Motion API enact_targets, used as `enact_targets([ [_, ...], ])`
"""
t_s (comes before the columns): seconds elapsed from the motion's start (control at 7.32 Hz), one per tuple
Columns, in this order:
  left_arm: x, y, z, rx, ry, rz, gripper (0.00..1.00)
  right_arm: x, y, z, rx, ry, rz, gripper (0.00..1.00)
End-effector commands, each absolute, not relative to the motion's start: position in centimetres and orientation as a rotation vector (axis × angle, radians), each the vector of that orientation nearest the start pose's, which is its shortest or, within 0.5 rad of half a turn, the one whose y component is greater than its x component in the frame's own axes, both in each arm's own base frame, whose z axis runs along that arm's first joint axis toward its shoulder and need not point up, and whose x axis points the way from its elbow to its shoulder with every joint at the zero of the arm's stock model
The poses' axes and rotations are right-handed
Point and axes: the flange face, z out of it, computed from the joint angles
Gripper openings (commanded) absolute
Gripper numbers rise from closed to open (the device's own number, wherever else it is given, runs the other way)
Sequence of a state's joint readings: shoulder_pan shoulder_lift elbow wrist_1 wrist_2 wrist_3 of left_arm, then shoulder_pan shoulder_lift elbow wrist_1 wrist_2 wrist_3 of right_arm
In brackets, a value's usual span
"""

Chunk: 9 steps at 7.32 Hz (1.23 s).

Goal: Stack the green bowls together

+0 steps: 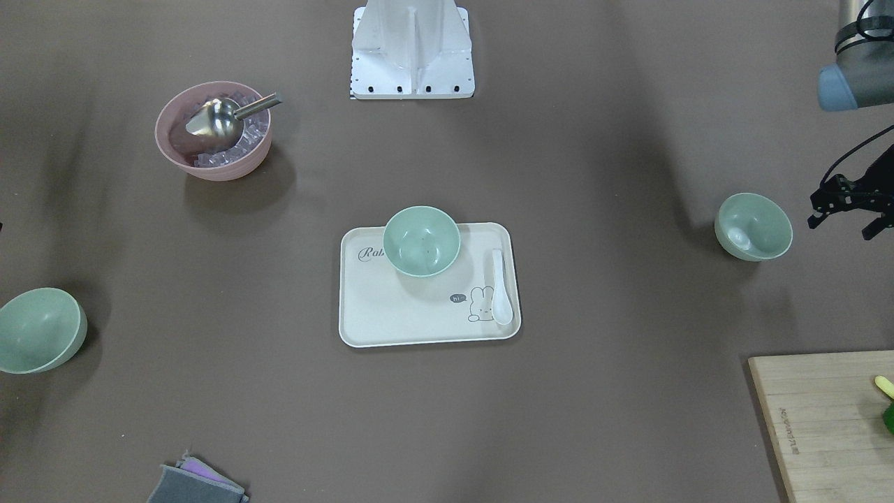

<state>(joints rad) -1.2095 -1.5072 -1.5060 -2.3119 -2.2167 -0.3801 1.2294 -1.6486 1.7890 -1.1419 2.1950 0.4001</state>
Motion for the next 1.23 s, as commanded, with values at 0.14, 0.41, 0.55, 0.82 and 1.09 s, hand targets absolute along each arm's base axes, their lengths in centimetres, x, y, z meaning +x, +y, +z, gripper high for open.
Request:
enact_targets([
  [0.14, 13.3, -47.5, 65.3, 0.322, 0.828, 0.212, 0.80, -9.1, -47.9, 54.7, 0.289, -0.765, -0.122, 1.00],
  [0.41, 14.7, -47.2, 65.3, 0.318, 0.836, 0.243, 0.54, -9.1, -47.9, 54.7, 0.290, -0.766, -0.121, 1.00],
  [0.55, 14.9, -47.1, 65.2, 0.321, 0.838, 0.252, 0.52, -9.0, -47.9, 54.7, 0.289, -0.765, -0.119, 1.00],
  [0.82, 15.2, -47.1, 64.9, 0.334, 0.846, 0.260, 0.41, -9.1, -47.9, 54.6, 0.292, -0.766, -0.123, 1.00],
  [1.09, 15.2, -47.2, 64.8, 0.337, 0.847, 0.261, 0.26, -9.1, -47.9, 54.6, 0.290, -0.766, -0.121, 1.00],
])
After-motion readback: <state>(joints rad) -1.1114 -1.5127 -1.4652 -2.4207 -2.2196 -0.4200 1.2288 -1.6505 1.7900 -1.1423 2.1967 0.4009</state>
